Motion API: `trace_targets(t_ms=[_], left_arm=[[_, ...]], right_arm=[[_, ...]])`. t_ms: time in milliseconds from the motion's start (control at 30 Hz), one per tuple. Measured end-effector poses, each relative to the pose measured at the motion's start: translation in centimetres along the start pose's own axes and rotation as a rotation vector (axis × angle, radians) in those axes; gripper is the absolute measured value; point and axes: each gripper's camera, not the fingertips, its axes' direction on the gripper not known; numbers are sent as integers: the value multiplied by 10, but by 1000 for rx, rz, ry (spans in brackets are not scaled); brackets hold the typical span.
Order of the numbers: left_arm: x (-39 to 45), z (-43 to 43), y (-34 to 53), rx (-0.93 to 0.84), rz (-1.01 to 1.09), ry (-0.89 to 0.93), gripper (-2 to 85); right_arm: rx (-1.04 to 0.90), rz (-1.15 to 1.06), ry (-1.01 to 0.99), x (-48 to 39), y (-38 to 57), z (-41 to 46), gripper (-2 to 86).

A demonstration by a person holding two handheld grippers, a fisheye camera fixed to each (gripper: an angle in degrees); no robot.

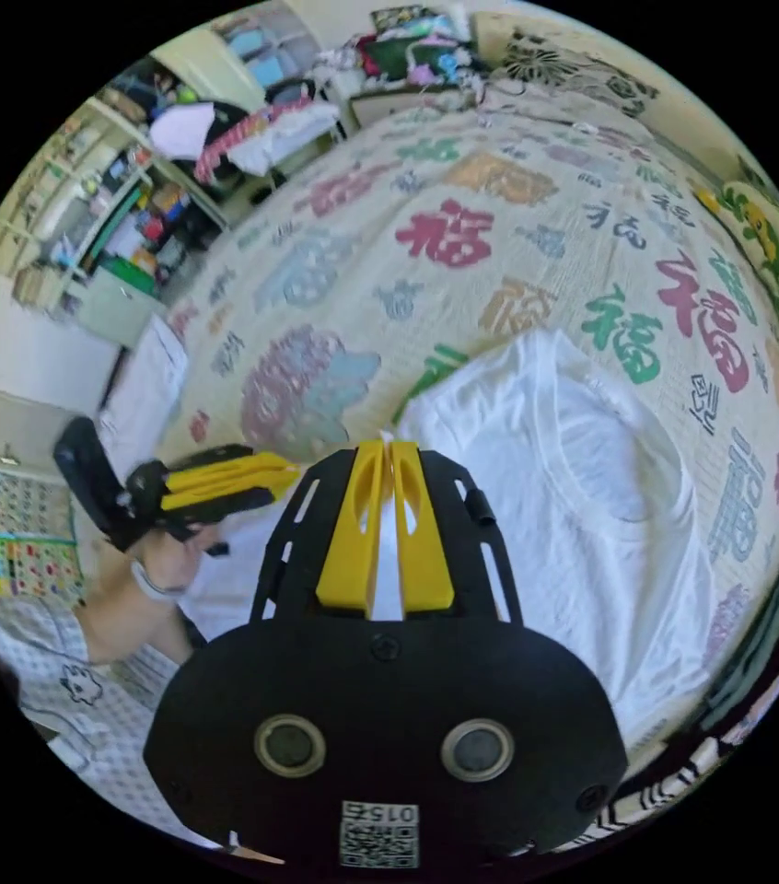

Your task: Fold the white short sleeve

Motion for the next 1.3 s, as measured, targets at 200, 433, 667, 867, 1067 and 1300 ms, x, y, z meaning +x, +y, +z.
trace_targets(t_ms=[200, 433, 667, 867, 1067, 1300], left_arm=[[-87, -61, 27, 251, -468, -15, -5], [-108, -70, 43, 188, -635, -94, -4], [-68, -78, -25, 175, -287, -52, 39], [-7, 16, -136, -118, 52, -11, 79], [46, 116, -190, -313, 200, -49, 77], [62, 173, -209, -380, 172, -139, 20]], right_arm=[[141, 26, -197, -30, -65, 10, 6], [-35, -25, -134, -58, -87, 47, 31], [74, -144, -50, 16, -25, -61, 72], [27, 168, 268, 152, 56, -123, 76], [-68, 239, 190, 205, 82, -122, 91], [6, 401, 150, 245, 106, -147, 14]])
